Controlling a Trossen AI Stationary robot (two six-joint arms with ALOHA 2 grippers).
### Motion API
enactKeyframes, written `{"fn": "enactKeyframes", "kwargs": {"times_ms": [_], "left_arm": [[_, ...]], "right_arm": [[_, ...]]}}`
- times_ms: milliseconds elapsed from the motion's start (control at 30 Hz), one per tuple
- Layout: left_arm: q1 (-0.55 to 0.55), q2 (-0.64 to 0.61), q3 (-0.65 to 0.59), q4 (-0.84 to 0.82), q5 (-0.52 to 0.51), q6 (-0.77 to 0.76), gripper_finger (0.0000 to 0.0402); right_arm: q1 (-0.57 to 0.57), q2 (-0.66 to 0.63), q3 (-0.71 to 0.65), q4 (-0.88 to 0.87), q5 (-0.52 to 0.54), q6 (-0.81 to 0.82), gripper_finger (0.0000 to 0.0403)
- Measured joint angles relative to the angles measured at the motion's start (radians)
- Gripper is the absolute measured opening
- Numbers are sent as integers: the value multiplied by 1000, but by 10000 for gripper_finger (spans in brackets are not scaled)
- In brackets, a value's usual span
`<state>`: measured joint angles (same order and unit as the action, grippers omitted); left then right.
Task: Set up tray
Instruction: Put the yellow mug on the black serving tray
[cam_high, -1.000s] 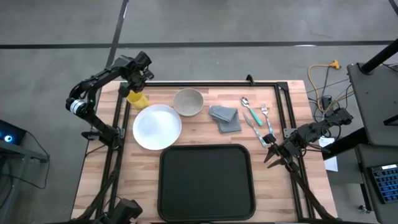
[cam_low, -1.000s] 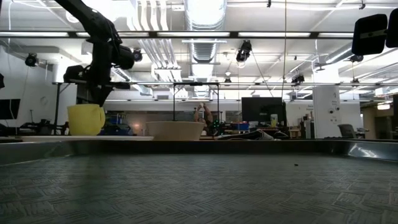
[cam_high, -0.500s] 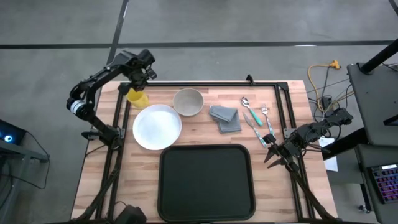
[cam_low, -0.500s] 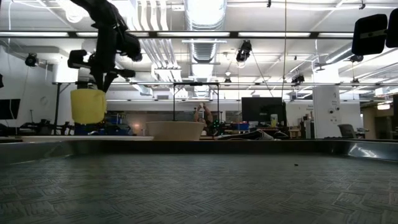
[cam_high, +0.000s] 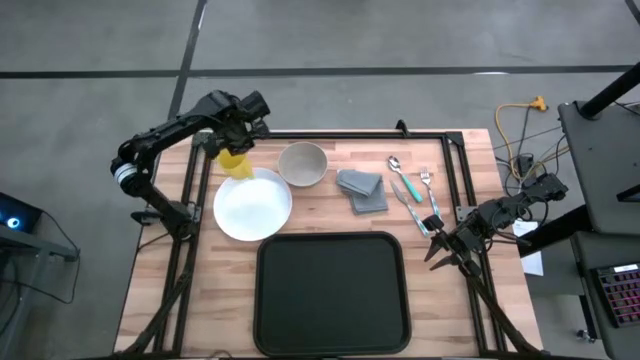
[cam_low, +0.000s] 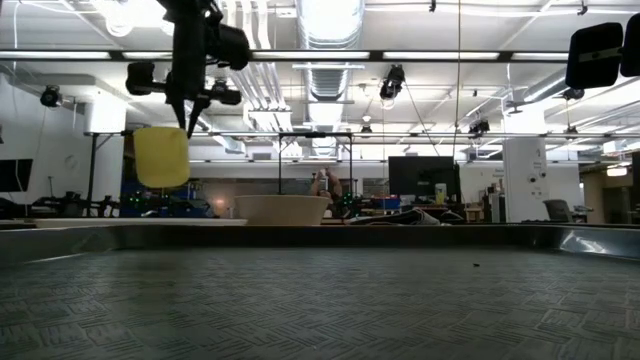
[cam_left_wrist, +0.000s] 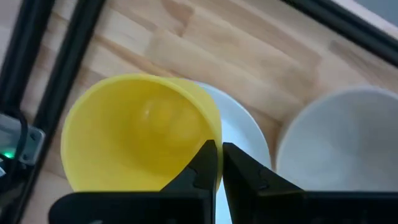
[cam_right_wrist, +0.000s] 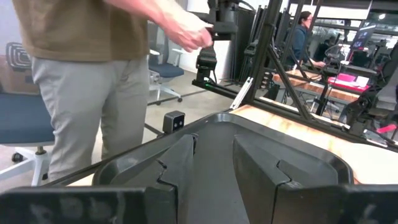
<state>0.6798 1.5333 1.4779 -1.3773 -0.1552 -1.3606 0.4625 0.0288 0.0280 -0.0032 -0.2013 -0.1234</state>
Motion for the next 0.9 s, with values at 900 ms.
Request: {"fn": "enactKeyframes", "kwargs": {"times_ms": [900], "left_arm": [[-406, 4, 7, -4, -36, -256, 0]], "right_arm": [[0, 0, 0, 0, 0, 0, 100]]}}
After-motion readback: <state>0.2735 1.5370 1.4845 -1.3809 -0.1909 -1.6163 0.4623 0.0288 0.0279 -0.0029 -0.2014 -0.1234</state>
